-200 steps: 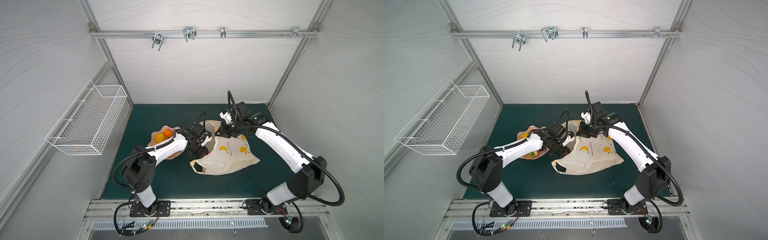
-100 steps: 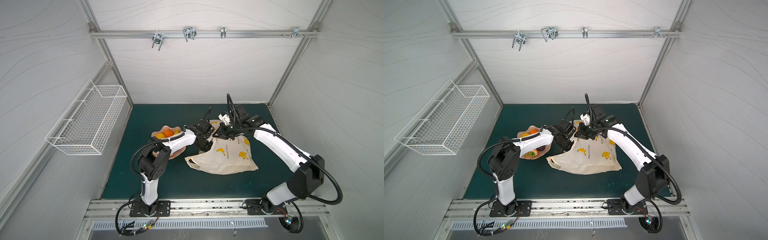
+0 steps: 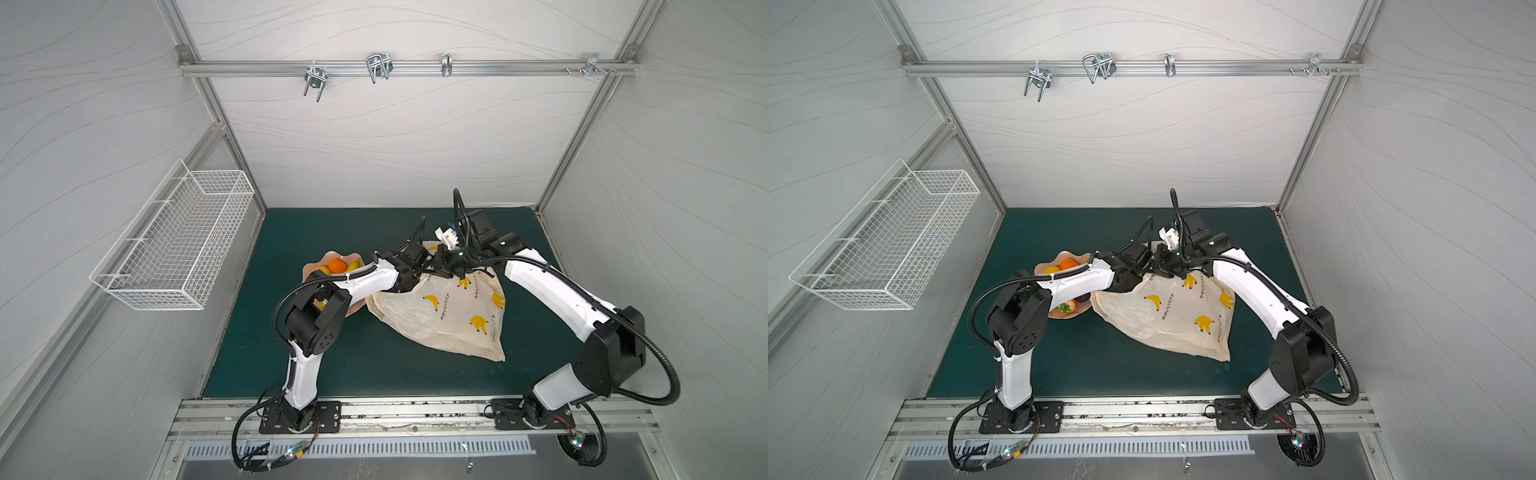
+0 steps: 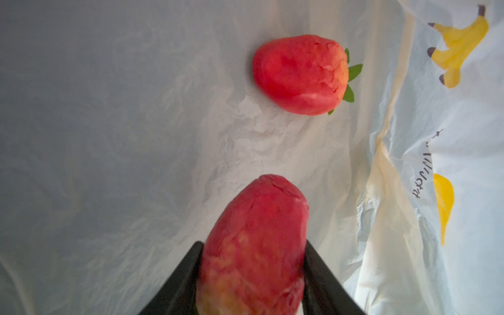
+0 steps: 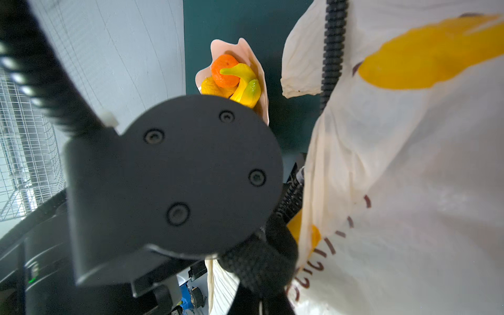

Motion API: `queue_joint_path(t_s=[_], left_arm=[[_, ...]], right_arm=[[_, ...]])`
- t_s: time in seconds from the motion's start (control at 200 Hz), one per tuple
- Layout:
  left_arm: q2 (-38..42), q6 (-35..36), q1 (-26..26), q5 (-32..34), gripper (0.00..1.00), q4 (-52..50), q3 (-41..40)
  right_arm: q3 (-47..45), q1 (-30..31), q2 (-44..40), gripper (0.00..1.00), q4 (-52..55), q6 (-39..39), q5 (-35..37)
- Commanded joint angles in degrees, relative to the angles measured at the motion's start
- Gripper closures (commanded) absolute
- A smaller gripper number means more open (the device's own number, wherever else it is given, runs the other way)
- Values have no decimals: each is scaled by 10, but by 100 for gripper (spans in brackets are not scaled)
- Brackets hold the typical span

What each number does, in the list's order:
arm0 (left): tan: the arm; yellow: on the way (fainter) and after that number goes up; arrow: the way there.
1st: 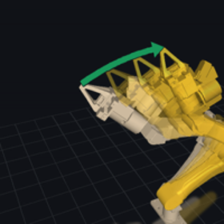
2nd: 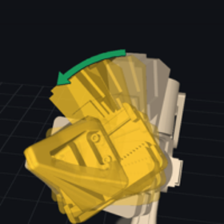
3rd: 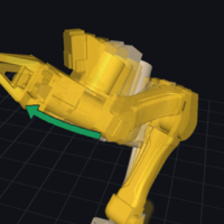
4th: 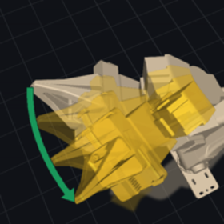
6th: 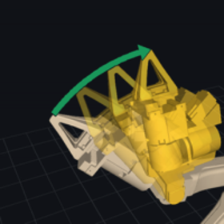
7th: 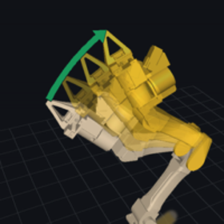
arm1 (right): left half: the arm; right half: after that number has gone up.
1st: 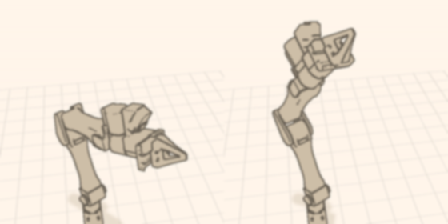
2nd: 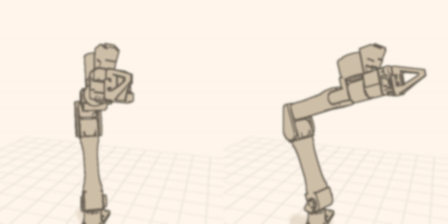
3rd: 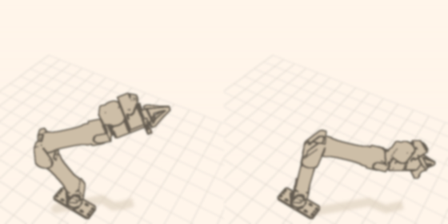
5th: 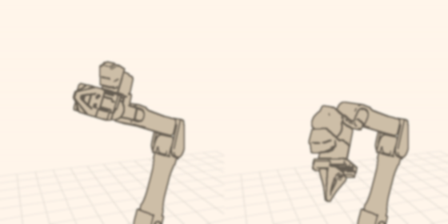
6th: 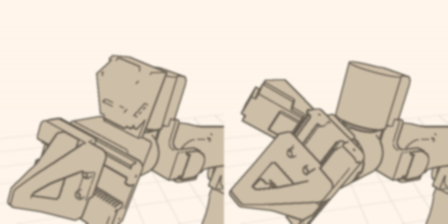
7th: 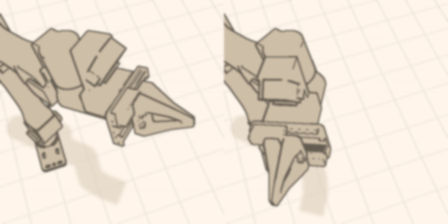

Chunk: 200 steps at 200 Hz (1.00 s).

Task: Place the fruits into the plastic bag
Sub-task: Place the fruit in the plastic bag.

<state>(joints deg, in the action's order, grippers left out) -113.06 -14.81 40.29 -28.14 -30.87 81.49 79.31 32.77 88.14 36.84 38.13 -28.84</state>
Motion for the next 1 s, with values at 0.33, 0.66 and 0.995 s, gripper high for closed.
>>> queue_joint_path(t_s=[0.33,0.66,0.995], left_arm=[[41,-35,-13,-26,24,22,-17],[152,-41,-67,-23,25,5,-75],[271,-58,-123,23,25,-34,-114]], right_arm=[[-3,3,-11,100,-6,-2,-9],[18,3,-12,100,22,-35,-7],[60,2,3,100,62,-70,5]])
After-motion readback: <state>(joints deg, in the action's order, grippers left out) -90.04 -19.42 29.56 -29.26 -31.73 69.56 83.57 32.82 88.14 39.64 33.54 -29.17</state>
